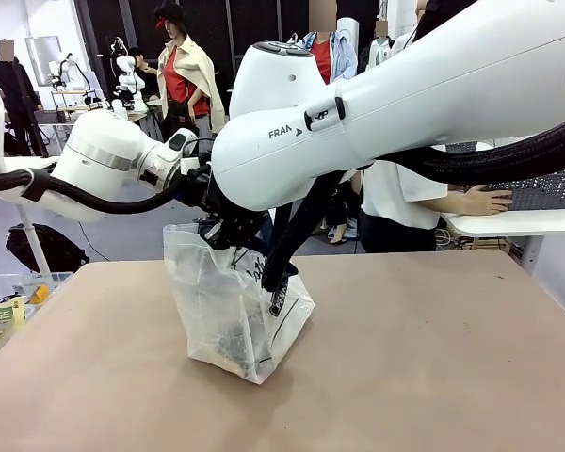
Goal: Transfer purchased items from the store into the shopping bag.
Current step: Move the Reusable shopping bag to the right side of the table.
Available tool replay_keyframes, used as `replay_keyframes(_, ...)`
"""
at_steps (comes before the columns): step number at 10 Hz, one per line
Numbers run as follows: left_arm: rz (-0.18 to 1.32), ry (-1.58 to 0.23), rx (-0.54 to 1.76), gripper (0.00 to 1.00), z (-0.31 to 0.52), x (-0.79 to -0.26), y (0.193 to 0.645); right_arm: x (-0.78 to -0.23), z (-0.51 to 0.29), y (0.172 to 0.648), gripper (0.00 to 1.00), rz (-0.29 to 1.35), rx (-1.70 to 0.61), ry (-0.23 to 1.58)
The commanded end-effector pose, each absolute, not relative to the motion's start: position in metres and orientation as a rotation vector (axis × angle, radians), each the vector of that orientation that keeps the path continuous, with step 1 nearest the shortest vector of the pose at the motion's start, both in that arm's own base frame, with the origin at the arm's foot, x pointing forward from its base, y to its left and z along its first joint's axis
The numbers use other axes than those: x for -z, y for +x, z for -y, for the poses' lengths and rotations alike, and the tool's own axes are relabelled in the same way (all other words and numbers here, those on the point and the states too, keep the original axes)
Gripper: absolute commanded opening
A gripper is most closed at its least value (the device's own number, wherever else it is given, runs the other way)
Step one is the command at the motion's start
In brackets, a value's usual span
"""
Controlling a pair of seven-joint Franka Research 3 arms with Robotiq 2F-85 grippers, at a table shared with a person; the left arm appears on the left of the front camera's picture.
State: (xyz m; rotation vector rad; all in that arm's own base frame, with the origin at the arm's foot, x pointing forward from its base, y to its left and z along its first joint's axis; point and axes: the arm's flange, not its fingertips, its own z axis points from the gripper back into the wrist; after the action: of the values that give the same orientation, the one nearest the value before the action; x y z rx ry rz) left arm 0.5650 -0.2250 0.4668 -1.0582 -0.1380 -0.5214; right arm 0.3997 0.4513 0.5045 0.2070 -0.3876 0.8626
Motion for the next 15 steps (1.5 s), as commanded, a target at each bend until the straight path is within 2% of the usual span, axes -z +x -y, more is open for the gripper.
replay_keyframes(1, 0.149, -1.024, 0.514, 0.00, 0.231, -0.465, 0.561, -0.507, -0.453, 0.397, 0.00, 0.408, -0.902, 0.209)
replay_keyframes(6, 0.154, -1.015, 0.509, 0.00, 0.232, -0.465, 0.560, -0.506, -0.451, 0.396, 0.00, 0.405, -0.902, 0.214)
replay_keyframes(7, 0.154, -1.013, 0.509, 0.00, 0.232, -0.465, 0.560, -0.507, -0.451, 0.395, 0.10, 0.395, -0.894, 0.208)
replay_keyframes(11, 0.152, -1.013, 0.516, 0.00, 0.230, -0.465, 0.559, -0.513, -0.446, 0.390, 0.90, 0.408, -0.883, 0.208)
replay_keyframes(12, 0.152, -1.011, 0.518, 0.00, 0.230, -0.465, 0.559, -0.518, -0.442, 0.387, 1.00, 0.422, -0.877, 0.204)
replay_keyframes(15, 0.157, -1.016, 0.526, 0.00, 0.229, -0.466, 0.558, -0.553, -0.412, 0.379, 1.00, 0.493, -0.814, 0.211)
